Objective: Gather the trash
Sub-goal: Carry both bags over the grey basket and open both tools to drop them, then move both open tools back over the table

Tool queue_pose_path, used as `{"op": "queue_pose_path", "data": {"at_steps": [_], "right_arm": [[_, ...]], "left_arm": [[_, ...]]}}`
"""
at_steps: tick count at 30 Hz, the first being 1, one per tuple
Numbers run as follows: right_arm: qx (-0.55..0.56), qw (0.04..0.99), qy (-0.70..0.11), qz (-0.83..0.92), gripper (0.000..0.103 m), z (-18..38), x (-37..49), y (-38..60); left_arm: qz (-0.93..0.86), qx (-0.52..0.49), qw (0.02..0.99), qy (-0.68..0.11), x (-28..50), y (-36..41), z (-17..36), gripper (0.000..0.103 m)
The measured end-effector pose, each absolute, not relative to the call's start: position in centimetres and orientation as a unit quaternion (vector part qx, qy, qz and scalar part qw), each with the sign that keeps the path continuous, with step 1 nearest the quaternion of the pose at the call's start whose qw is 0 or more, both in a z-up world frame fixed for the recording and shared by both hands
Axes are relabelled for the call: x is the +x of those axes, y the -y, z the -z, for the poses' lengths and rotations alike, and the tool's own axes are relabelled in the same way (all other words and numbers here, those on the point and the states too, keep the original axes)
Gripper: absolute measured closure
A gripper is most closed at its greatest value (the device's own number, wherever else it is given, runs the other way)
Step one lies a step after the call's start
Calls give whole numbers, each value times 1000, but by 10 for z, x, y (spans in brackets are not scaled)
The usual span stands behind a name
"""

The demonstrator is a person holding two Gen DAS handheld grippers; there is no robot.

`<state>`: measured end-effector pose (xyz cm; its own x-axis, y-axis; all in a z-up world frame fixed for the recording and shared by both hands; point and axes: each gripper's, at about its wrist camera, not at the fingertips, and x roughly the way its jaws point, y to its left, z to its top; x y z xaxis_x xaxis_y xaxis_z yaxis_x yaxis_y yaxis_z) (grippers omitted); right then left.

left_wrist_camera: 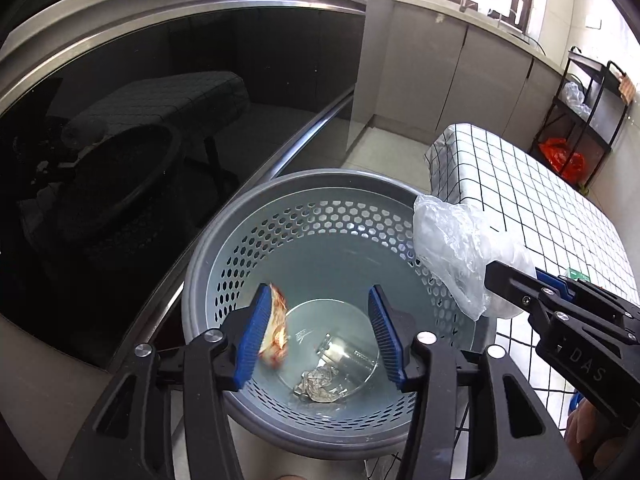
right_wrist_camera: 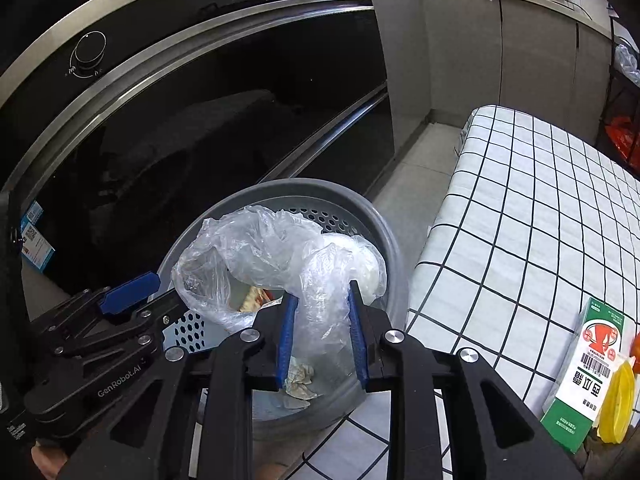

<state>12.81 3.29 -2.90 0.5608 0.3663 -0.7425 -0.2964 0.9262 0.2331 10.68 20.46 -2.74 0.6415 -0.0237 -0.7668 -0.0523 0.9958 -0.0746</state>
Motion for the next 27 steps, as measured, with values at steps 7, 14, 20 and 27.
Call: {"op": "queue_pose_path", "data": {"at_steps": [7, 14, 20, 27], "right_arm": [[46, 893, -410, -181, 46, 21, 123, -27], [48, 893, -411, -178, 46, 19, 120, -25], [47, 893, -412, -174, 46, 19, 118, -22], [46, 895, -412, -164, 46, 16, 107, -15]], "left_arm": [[-12, -53, 908, -416, 104, -209, 24, 33], [-15, -56, 908, -414, 103, -211, 22, 32], [-21, -50, 913, -405, 100, -212, 19, 30], [-22, -45, 917, -395, 93, -210, 14, 30]]}}
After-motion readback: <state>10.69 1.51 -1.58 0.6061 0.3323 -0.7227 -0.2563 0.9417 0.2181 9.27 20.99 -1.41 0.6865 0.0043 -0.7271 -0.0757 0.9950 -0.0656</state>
